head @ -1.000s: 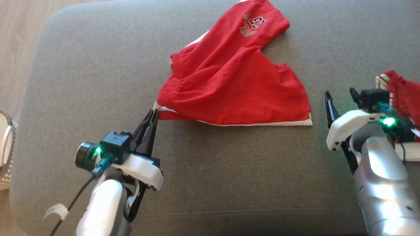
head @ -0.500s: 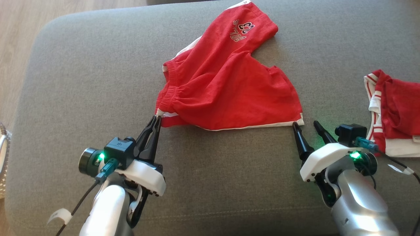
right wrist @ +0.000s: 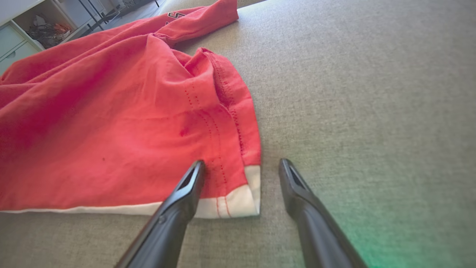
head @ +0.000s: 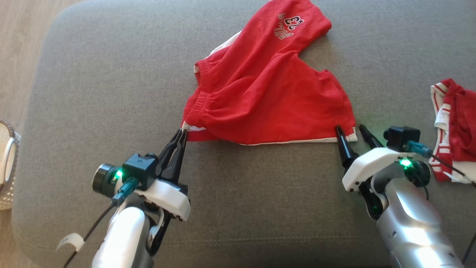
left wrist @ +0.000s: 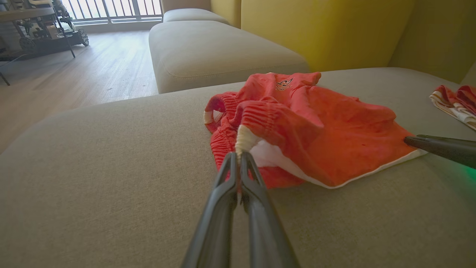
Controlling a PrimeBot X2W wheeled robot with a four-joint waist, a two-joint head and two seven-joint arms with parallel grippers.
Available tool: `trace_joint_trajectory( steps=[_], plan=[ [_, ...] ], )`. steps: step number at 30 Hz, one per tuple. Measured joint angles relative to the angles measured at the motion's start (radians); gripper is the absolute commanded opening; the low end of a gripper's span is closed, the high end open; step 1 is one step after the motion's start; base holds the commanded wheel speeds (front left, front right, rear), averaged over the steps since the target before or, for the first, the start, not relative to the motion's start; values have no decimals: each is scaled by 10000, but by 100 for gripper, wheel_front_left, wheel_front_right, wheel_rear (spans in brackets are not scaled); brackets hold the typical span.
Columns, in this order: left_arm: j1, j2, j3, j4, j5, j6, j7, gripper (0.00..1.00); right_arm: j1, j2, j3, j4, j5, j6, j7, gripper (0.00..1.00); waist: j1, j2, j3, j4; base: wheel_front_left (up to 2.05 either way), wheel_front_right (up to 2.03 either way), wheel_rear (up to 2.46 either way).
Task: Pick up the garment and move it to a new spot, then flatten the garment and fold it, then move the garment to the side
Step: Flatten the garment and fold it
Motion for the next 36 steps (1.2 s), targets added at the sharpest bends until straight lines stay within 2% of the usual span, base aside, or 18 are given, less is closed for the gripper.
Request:
trace_joint_trajectory(
  steps=[1,2,3,4,10,13,17,21,29,34,36],
  plan=[
    [-44,-4,0,0,0,0,0,0,-78,-6,29,63,0,0,0,100,0,0,31,22,0,0,0],
    [-105,-6,-2,0,0,0,0,0,-144,-15,81,117,6,0,2,83,0,0,54,41,0,0,0],
    [-160,-10,2,-10,0,0,0,0,-197,-19,159,169,10,0,10,25,0,0,75,50,0,0,0],
    [-200,-12,8,-15,0,0,0,0,-252,-42,278,215,-2,-2,12,0,0,0,94,54,0,0,0],
    [-219,-31,79,-13,0,0,0,0,-362,-13,418,374,-115,0,54,0,0,0,-7,-23,0,0,0],
    [-198,-52,263,-148,-44,2,0,0,-331,6,96,265,-583,0,40,0,0,0,-217,-146,0,0,0],
    [-191,-82,366,-662,-217,19,0,0,-301,-31,-267,-548,-1055,0,25,0,0,0,-511,-276,0,0,0],
    [-198,-84,441,-1304,-33,121,-2,0,-302,-121,-144,-1505,-1244,0,36,0,0,0,-795,-362,0,0,0],
    [-465,-146,616,-2575,-380,288,-2,0,-310,-1241,311,-5041,-1373,0,1083,0,0,0,-1692,-532,0,0,0],
    [-737,-146,640,-3432,-357,512,-23,0,-240,-1304,-387,-7699,-945,0,1973,0,0,0,-2221,-623,0,0,0],
    [-739,-73,575,-3946,-73,617,-27,0,-76,-1072,-897,-8817,-642,0,2443,0,0,0,-2363,-657,0,0,0]
  ],
)
